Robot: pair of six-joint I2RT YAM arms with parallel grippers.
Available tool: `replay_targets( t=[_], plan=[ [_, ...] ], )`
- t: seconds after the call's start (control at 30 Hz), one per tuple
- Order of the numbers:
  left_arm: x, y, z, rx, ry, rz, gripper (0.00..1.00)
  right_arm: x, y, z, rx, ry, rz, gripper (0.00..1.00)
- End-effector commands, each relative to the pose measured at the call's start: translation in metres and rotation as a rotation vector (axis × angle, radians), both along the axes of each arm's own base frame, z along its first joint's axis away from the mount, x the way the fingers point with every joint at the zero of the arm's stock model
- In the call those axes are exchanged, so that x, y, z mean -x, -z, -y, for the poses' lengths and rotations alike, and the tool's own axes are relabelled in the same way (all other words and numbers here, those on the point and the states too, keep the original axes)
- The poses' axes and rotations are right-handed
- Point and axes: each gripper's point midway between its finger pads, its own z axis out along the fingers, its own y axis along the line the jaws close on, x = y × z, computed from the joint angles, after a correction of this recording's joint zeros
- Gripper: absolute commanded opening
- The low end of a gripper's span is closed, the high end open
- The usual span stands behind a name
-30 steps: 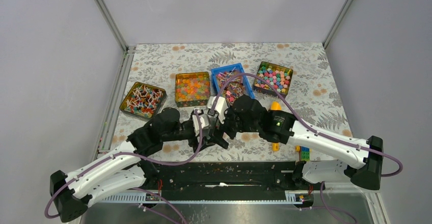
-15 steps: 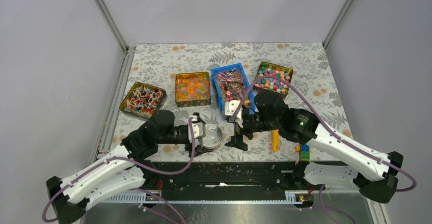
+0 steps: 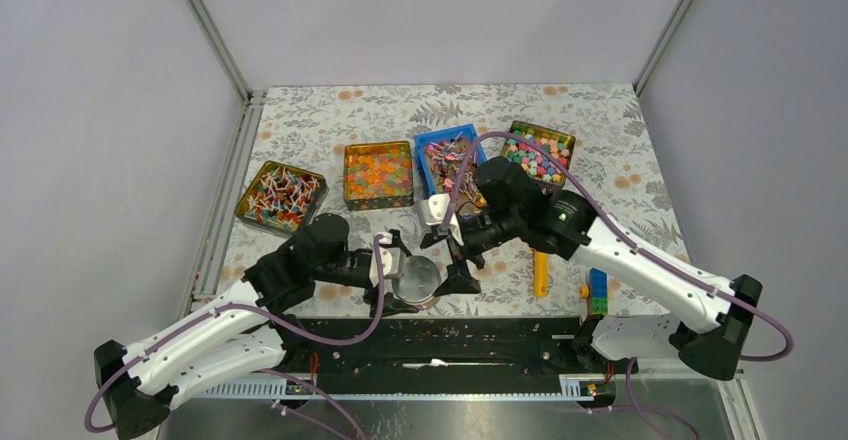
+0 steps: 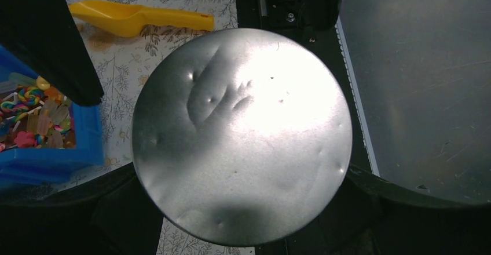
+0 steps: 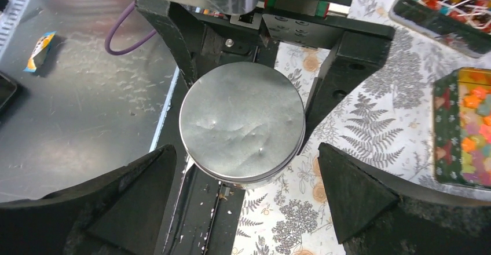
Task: Pack the candies
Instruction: Screw the bottle lid onto the packing bottle.
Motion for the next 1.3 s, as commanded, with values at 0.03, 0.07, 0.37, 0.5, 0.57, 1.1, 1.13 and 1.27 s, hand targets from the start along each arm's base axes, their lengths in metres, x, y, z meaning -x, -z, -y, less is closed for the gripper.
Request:
replay_targets(
  t=[0.03,0.07,0.37,0.5,0.57,1.1,1.13,1.27],
  plan=[
    [0.004,-0.043,0.01,0.124,0.063,0.07,0.4,0.013,-0.006,-0.005,-0.007,-0.116,-0.042,1.0],
    [0.005,-0.043,0.01,0.126,0.065,0.07,0.4,0.013,-0.004,-0.005,0.0,-0.119,-0.047,1.0],
    [0.004,-0.047,0.012,0.131,0.07,0.072,0.38,0.004,0.007,-0.014,0.012,-0.068,-0.078,0.97],
    [0.001,-0.047,0.013,0.128,0.06,0.074,0.38,0.001,0.01,-0.02,-0.012,-0.031,-0.109,0.91],
    [0.0,-0.045,0.013,0.125,0.049,0.073,0.38,-0.001,0.011,-0.022,-0.021,-0.007,-0.112,0.87],
    [-0.044,-0.06,0.025,0.162,-0.17,0.082,0.35,-0.025,0.048,-0.028,0.004,0.316,-0.066,0.73],
    [-0.047,-0.06,0.026,0.159,-0.18,0.082,0.35,-0.025,0.047,-0.03,-0.005,0.326,-0.069,0.73],
    [-0.057,-0.064,0.029,0.163,-0.218,0.096,0.35,-0.03,0.047,-0.038,-0.02,0.379,-0.084,0.7]
  ],
)
